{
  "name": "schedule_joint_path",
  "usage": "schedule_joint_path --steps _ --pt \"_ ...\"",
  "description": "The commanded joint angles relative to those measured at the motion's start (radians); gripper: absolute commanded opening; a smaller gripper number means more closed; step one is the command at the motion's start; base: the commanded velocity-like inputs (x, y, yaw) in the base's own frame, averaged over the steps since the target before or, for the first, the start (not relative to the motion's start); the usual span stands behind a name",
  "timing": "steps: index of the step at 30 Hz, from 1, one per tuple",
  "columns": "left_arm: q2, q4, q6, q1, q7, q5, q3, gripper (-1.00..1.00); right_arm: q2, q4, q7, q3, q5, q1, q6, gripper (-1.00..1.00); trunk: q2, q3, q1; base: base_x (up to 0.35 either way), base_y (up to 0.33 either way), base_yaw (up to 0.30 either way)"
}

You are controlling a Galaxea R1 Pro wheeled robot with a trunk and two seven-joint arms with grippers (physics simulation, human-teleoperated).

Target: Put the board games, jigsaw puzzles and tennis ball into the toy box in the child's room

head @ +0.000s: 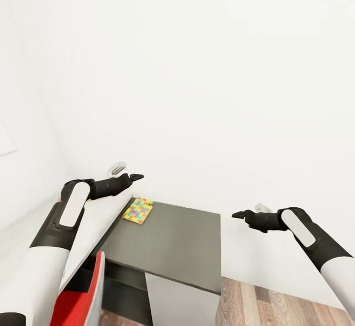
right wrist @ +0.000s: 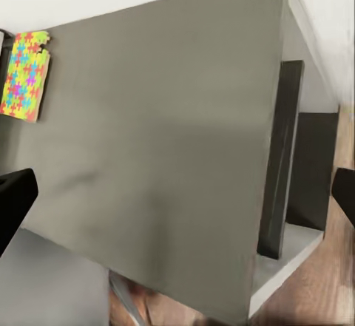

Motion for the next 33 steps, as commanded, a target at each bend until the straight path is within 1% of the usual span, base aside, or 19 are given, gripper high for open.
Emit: schedule_joint_path --steps 1,10,25,29,33 --pt "0.0 -0.001 0.005 0.0 0.001 0.002 0.001 1.0 -0.001 0.0 0.009 0.008 0.009 -0.002 0.001 1.0 -0.002 -0.002 0.001 0.0 0.0 -0.293" --pt "0.0 0.0 0.005 0.002 0.004 -0.001 0.002 1.0 0.0 -0.001 0.009 0.028 0.009 -0.002 0.001 1.0 -0.002 -0.002 0.001 0.0 0.0 -0.293" --pt "0.002 0.008 0.001 0.009 0.015 -0.009 0.002 1.0 0.001 -0.009 0.008 0.036 0.009 -0.001 0.001 1.0 -0.002 -0.002 0.001 0.032 0.0 -0.291" --pt "0.004 0.008 0.0 0.011 0.016 -0.009 0.004 1.0 0.001 -0.014 0.008 0.037 0.009 0.0 0.001 1.0 -0.002 -0.002 0.001 0.041 0.0 -0.212" --pt "0.009 0.008 0.0 0.016 0.016 -0.01 0.014 1.0 0.006 -0.023 0.008 0.044 0.01 0.003 0.0 1.0 -0.002 -0.002 0.001 0.019 0.0 -0.103"
